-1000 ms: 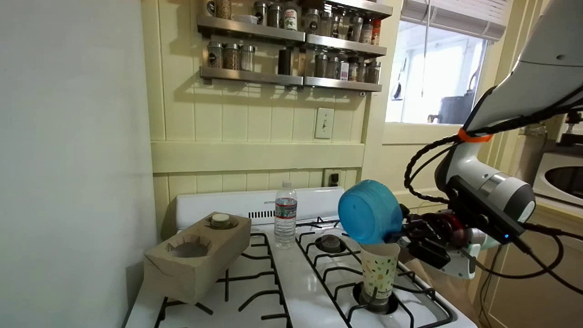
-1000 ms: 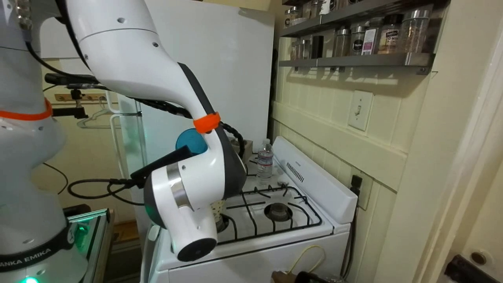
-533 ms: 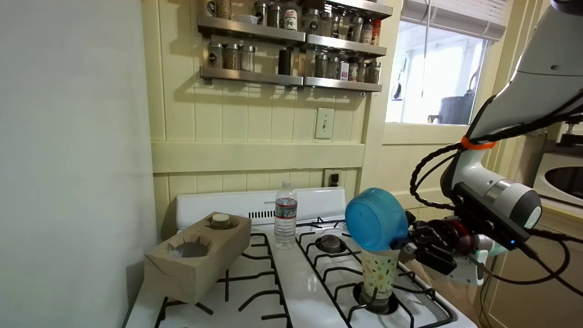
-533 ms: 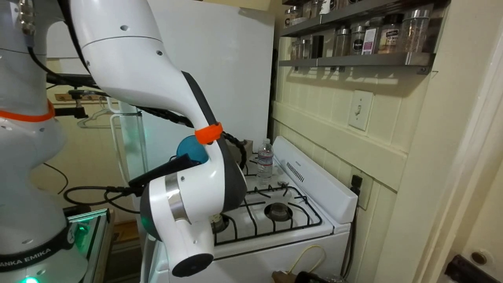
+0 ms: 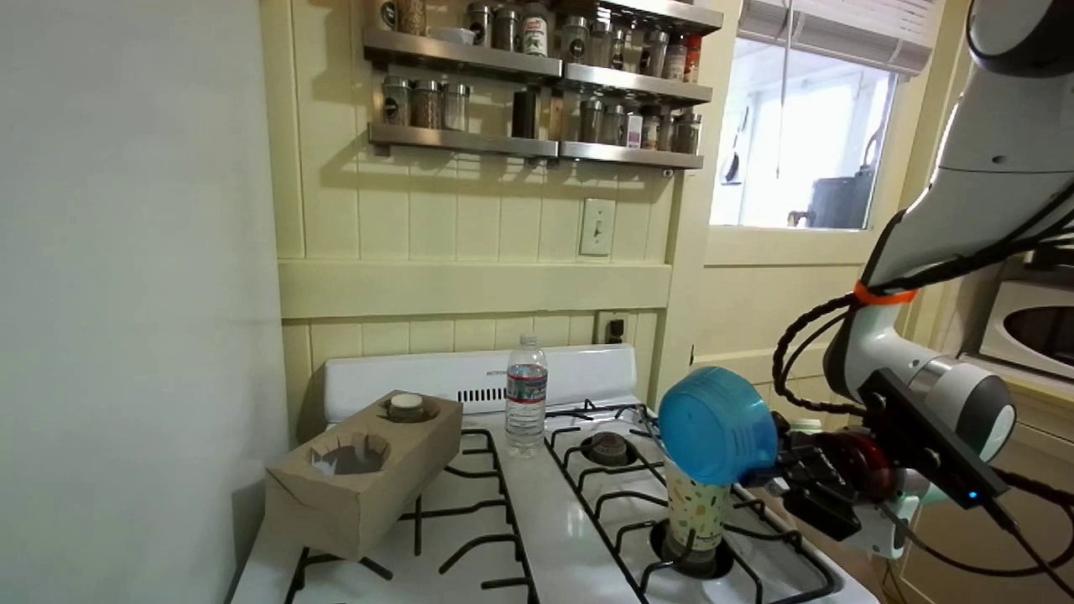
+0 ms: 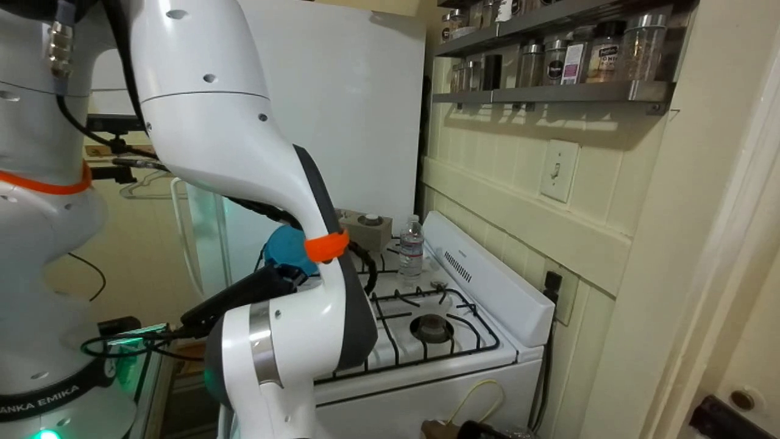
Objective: Put the blue bowl on top of the coffee cup.
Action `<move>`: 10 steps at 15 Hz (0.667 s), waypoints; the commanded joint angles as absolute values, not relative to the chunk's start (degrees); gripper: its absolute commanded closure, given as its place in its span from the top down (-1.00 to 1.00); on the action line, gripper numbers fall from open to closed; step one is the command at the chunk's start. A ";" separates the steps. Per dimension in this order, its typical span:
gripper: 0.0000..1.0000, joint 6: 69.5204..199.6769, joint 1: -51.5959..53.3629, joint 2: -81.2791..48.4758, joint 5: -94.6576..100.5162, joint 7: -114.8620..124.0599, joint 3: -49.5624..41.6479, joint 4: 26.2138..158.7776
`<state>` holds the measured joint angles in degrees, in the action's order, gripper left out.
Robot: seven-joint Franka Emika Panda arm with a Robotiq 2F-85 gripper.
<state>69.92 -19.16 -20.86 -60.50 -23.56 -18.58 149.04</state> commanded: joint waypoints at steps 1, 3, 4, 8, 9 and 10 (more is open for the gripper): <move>-0.98 68.40 -20.91 -23.73 -57.96 -29.94 -19.33 148.26; -0.98 68.54 -21.31 -24.41 -57.34 -31.91 -19.21 147.91; -0.98 68.56 -21.46 -24.42 -57.15 -32.48 -19.18 147.81; -0.98 68.39 -22.57 -22.63 -57.80 -34.67 -20.15 148.88; -0.98 68.69 -22.88 -21.70 -57.71 -35.81 -20.63 149.43; -0.98 69.09 -23.15 -21.02 -57.67 -37.25 -21.06 149.84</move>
